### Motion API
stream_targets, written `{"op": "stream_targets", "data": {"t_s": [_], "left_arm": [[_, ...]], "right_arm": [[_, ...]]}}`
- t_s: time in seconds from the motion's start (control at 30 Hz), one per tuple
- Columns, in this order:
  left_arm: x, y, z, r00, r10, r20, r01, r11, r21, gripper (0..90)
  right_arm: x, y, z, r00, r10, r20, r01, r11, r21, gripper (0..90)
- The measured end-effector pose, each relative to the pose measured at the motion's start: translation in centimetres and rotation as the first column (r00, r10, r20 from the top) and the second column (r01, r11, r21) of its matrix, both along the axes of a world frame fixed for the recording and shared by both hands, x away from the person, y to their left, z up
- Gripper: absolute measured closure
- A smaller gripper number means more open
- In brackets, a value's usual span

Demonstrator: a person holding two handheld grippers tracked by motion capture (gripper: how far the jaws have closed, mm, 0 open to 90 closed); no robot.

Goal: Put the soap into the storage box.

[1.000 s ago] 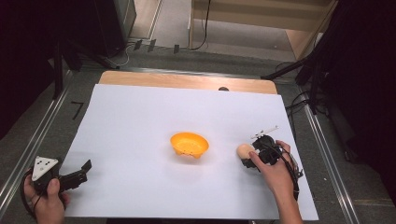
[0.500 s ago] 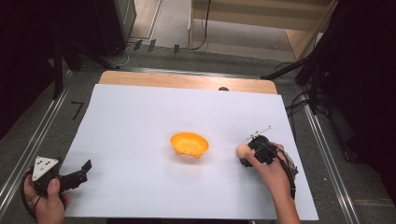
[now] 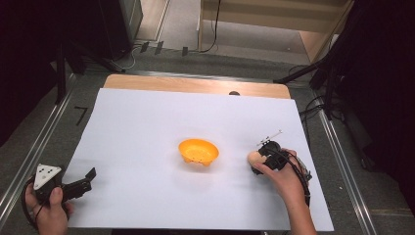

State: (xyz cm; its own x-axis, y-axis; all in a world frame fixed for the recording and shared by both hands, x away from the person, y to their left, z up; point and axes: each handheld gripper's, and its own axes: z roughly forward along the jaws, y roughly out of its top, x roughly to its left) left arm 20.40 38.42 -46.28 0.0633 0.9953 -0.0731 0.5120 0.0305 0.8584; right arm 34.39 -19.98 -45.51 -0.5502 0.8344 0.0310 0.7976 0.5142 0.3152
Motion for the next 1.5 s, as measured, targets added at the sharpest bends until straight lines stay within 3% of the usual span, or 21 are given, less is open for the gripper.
{"op": "stream_targets", "data": {"t_s": [0.43, 0.73, 0.87, 1.1, 1.2, 1.23, 1.5], "left_arm": [[0.0, 0.1, 0.0, 1.0, 0.002, -0.002, -0.002, 1.0, -0.003, 0.0], [0.0, 0.1, 0.0, 1.0, 0.001, 0.001, -0.001, 1.0, -0.003, 0.0], [0.0, 0.1, 0.0, 1.0, -0.002, 0.001, 0.002, 1.0, -0.001, 0.0], [0.0, 0.1, 0.0, 1.0, 0.002, 0.001, -0.002, 1.0, 0.0, 0.0], [-0.1, 0.1, 0.0, 1.0, -0.001, 0.001, 0.001, 1.0, 0.0, 0.0], [0.0, 0.1, 0.0, 1.0, 0.0, 0.002, 0.0, 1.0, -0.002, 0.0], [-0.1, 0.1, 0.0, 1.0, -0.001, 0.001, 0.001, 1.0, -0.002, 0.0]], "right_arm": [[0.2, -0.2, 0.2, 0.9999, 0.009, -0.011, -0.009, 1.0, 0.016, 32.9], [-0.1, 0.1, 2.1, 0.9948, 0.088, 0.05, -0.088, 0.996, 0.0, 33.0], [0.0, 0.5, 2.8, 0.9925, 0.108, 0.057, -0.108, 0.994, 0.0, 33.0], [0.5, 1.3, 4.6, 0.9819, 0.157, 0.106, -0.16, 0.987, 0.02, 33.0], [0.7, 1.6, 5.0, 0.9798, 0.167, 0.11, -0.169, 0.986, 0.013, 33.0], [0.8, 1.9, 5.5, 0.9749, 0.189, 0.117, -0.193, 0.981, 0.016, 33.0], [1.3, 3.2, 6.9, 0.9623, 0.233, 0.141, -0.239, 0.971, 0.029, 33.0]]}}
